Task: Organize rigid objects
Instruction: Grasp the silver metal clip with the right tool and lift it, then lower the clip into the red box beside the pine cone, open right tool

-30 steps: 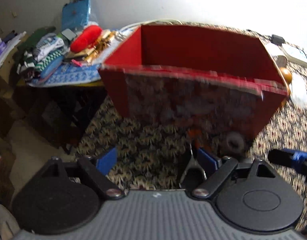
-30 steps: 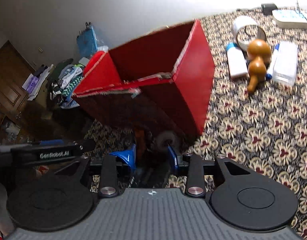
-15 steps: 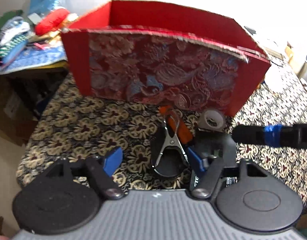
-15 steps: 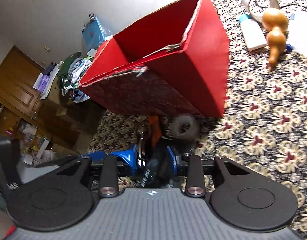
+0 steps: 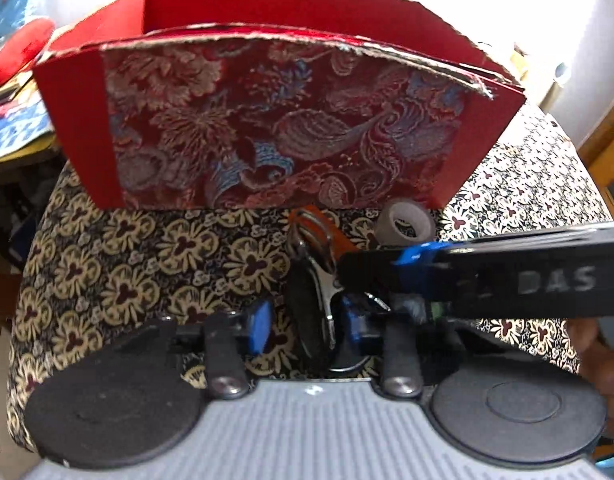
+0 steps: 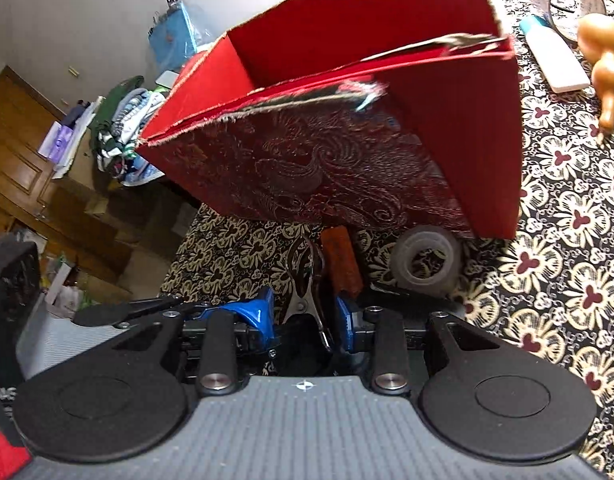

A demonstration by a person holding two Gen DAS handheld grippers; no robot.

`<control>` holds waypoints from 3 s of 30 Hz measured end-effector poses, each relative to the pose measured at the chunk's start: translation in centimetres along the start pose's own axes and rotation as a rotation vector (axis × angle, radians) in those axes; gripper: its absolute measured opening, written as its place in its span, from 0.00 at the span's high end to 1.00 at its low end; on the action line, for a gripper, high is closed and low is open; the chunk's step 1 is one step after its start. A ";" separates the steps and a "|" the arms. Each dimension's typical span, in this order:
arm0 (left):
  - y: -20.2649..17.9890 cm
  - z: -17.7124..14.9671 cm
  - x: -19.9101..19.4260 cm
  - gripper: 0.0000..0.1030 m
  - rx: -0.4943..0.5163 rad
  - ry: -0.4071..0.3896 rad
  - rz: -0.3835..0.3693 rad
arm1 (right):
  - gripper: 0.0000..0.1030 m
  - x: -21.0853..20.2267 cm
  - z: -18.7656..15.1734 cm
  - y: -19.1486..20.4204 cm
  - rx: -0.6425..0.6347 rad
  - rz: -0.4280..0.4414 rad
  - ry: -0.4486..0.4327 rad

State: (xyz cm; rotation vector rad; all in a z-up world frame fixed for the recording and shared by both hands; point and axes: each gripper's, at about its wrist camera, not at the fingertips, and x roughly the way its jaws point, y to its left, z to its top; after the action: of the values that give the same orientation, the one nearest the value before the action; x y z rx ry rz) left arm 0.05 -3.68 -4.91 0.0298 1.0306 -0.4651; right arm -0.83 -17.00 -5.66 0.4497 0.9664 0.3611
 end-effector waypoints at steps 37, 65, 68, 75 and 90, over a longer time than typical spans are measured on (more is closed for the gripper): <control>1.2 2.3 -4.3 0.98 0.069 -0.105 -0.099 | 1.00 -1.1 1.5 1.8 -0.054 0.001 -0.062; 2.9 17.2 -2.1 0.97 0.180 -0.156 -0.108 | 1.00 0.5 14.9 1.9 -0.069 0.008 -0.153; 4.3 17.8 0.2 0.97 0.177 -0.084 -0.088 | 1.00 2.9 15.8 1.1 -0.012 0.011 -0.079; 6.7 18.6 3.8 0.96 0.169 0.049 -0.063 | 1.00 6.5 16.5 0.8 0.087 -0.014 0.060; 7.9 19.1 4.1 0.95 0.183 0.134 0.077 | 0.98 7.8 17.3 1.4 0.080 -0.059 0.088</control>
State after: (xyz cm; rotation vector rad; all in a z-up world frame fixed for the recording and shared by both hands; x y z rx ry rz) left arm 20.49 -2.62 0.19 0.2659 1.1117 -0.4914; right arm 17.79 -15.56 -1.95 0.4800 1.0803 0.2921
